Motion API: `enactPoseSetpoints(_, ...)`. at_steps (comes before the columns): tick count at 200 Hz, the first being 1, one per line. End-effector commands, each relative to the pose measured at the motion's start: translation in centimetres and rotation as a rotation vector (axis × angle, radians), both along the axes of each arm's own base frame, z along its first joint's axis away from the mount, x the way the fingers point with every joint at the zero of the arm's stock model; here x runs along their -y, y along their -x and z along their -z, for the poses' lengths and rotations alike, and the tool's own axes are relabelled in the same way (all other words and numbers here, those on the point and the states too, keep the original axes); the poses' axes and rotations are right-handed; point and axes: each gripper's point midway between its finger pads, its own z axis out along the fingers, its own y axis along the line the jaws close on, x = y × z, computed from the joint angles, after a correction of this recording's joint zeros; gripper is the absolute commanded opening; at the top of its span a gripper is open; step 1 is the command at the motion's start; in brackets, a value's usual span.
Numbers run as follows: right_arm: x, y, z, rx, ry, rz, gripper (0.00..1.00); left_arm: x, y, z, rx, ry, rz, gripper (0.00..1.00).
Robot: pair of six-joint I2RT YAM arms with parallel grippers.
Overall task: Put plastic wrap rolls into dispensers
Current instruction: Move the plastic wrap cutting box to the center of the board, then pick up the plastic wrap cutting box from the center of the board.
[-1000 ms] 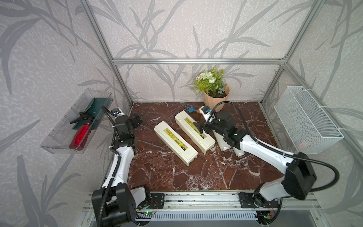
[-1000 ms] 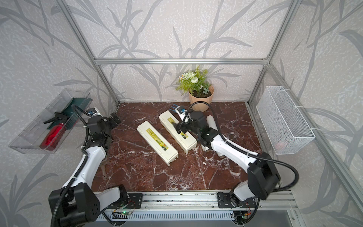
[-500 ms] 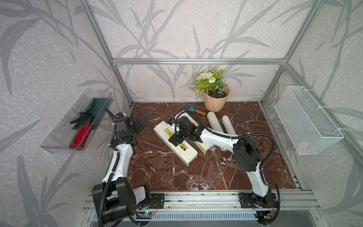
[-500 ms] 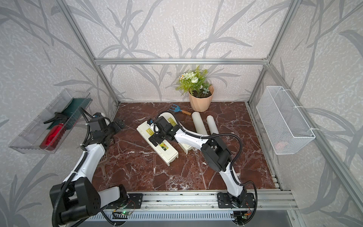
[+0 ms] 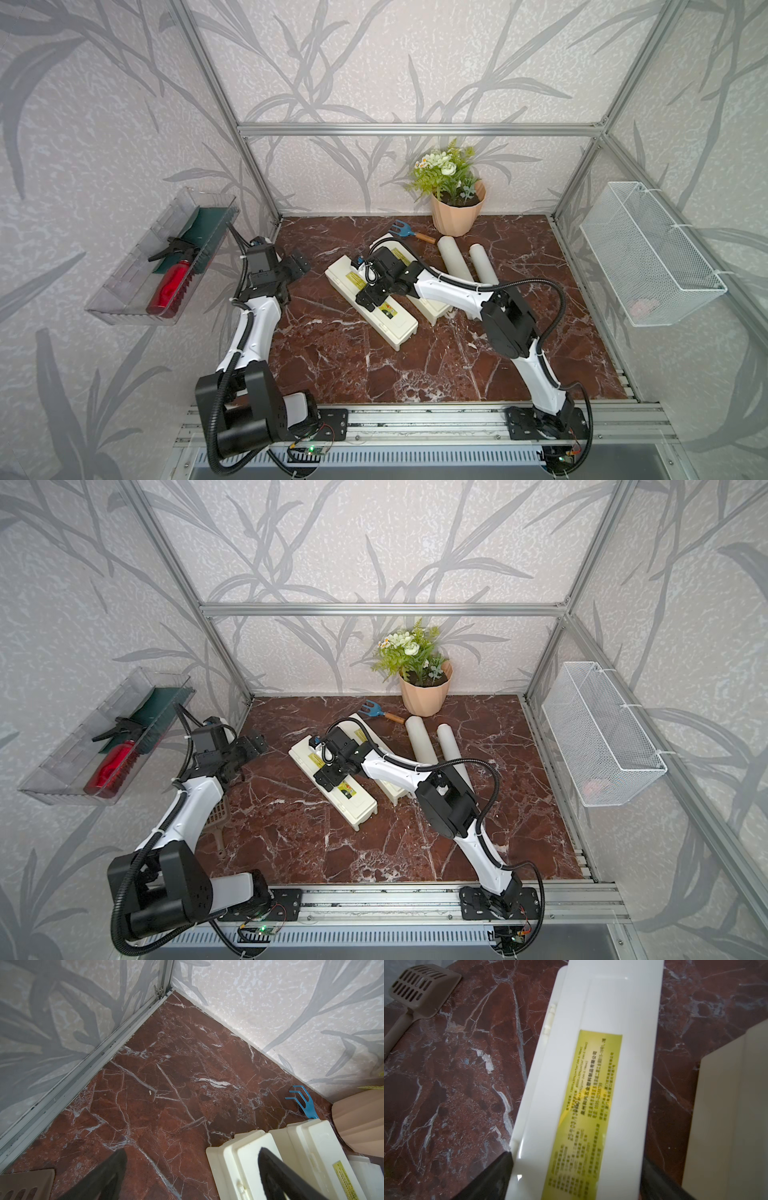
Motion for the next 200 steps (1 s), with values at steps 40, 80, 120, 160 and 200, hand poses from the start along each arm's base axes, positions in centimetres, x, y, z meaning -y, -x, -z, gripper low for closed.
enactPoseSetpoints(40, 7.4, 8.1, 2.3, -0.109, 0.165, -0.171, 0.81, 0.4, -0.9, -0.5, 0.012, 0.01, 0.042, 0.97)
enactPoseSetpoints(80, 5.6, 7.9, -1.1, 0.009, 0.011, -0.201, 0.99, 1.3, -1.3, -0.5, 0.019, 0.011, 0.11, 0.97)
enactPoseSetpoints(120, 2.0, 6.0, -0.4, 0.005, 0.02, -0.188, 0.99, 1.2, -1.1, -0.6, 0.015, -0.006, 0.108, 0.97)
enactPoseSetpoints(160, -0.1, 5.0, 0.5, 0.081, 0.028, -0.169, 0.99, 1.2, -1.0, -0.6, 0.013, -0.009, 0.106, 0.98)
enactPoseSetpoints(200, -1.3, 4.2, 1.1, 0.168, 0.063, -0.171, 0.99, 1.1, -1.0, -0.2, 0.006, -0.012, 0.105, 0.98)
